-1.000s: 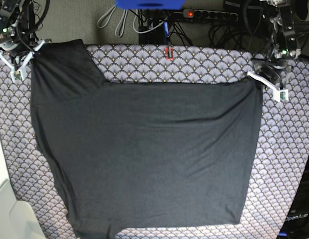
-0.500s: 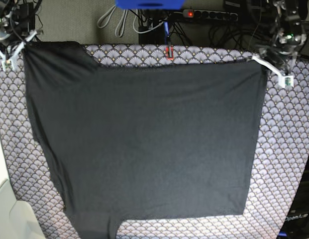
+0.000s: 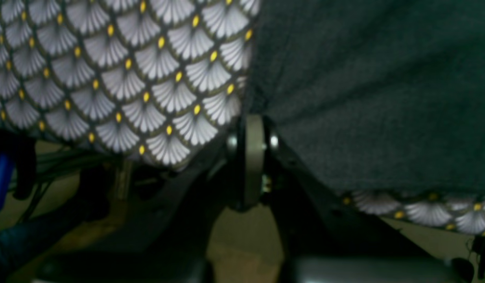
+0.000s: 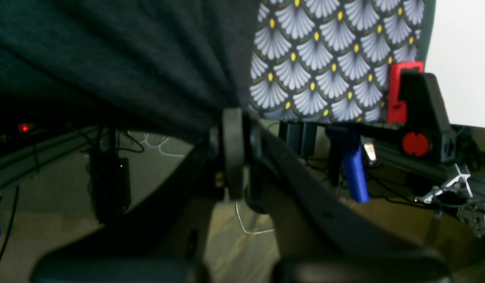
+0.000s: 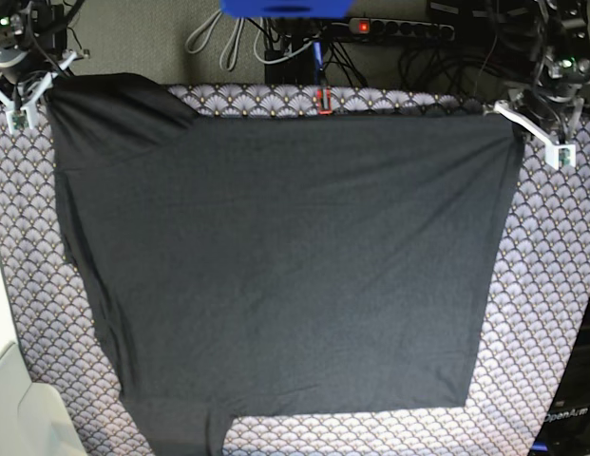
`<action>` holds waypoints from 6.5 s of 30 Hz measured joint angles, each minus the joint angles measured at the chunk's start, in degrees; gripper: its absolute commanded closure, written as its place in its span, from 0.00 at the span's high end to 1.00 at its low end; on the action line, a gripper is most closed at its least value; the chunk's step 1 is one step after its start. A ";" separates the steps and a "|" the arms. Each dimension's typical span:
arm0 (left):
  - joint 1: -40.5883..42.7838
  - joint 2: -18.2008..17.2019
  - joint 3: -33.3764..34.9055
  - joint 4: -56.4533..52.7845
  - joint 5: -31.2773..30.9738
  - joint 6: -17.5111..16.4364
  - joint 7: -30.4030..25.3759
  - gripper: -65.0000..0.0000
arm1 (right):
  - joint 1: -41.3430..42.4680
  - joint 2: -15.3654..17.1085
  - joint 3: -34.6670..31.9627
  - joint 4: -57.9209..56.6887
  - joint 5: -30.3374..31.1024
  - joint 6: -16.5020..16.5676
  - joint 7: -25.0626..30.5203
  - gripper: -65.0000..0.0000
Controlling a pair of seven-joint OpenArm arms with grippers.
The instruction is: Fold the T-shirt properly
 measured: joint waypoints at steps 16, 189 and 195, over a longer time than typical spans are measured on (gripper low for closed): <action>-11.98 -0.50 -0.90 -0.24 0.81 0.20 8.35 0.01 | 8.61 1.38 -0.17 0.68 -0.31 0.11 -0.44 0.00; -33.66 3.78 5.27 -32.76 9.11 0.24 -5.03 0.02 | 34.71 17.09 -14.64 -34.01 -0.66 0.13 2.16 0.48; -33.66 3.65 5.27 -32.76 9.01 0.26 -4.87 0.00 | 33.86 16.94 -14.64 -34.01 -0.72 0.15 1.92 0.48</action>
